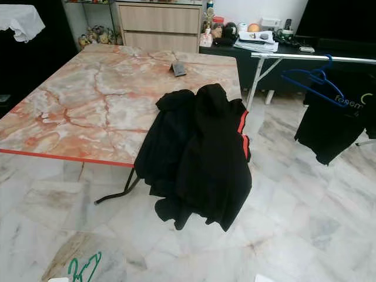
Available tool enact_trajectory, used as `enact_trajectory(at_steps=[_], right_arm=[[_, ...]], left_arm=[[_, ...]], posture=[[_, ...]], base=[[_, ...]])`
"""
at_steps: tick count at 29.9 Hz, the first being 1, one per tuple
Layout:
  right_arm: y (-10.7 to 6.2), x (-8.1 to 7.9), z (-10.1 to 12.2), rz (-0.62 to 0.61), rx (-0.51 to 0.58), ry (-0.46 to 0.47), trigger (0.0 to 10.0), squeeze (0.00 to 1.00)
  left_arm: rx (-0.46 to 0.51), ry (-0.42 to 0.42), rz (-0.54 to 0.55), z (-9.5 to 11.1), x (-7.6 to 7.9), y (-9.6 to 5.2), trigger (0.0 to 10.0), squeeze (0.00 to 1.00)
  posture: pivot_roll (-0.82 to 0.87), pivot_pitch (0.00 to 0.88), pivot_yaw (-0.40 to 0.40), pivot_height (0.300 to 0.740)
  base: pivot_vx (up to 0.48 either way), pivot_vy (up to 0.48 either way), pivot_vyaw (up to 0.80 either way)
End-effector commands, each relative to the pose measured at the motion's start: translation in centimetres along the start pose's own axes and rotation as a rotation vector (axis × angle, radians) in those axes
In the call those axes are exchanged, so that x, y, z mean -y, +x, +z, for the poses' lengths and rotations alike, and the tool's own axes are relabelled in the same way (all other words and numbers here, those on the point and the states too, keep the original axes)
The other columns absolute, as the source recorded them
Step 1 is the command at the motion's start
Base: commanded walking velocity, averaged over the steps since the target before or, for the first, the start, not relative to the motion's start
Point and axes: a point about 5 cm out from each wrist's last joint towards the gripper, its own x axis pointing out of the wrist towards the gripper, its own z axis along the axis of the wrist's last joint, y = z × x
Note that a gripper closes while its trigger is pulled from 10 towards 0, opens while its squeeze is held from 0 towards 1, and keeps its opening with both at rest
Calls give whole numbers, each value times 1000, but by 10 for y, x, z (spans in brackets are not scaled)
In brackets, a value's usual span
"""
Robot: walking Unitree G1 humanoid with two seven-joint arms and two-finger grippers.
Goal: Hang hanger
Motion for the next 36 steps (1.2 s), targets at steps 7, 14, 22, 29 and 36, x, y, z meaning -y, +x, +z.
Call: enact_trajectory(at_steps=[7, 14, 22, 29, 36], right_arm=[[0, -7, 0, 44, 13, -8, 10000, 0], [0, -11, 6, 61, 20, -8, 10000, 0], [0, -13, 0, 71, -2, -28, 10000, 0], [-2, -10, -10, 69, -22, -38, 10000, 0], [-3, -1, -19, 59, -43, -40, 10000, 0]], left_arm=[[-28, 43, -9, -6, 1, -1, 10000, 0], [-28, 47, -14, -7, 3, 0, 10000, 0], [-29, 50, -21, -8, 4, -1, 10000, 0], [-31, 56, -25, -8, 5, 0, 10000, 0], [-30, 65, -28, -6, 6, 0, 10000, 0]], posture=[[-13, 104, -6, 740], [-23, 107, -3, 740], [-32, 110, 3, 740], [-33, 110, 7, 740], [-34, 108, 12, 740]], base=[[0, -232, 0], [0, -316, 0], [0, -372, 0], [0, -373, 0], [0, -375, 0]])
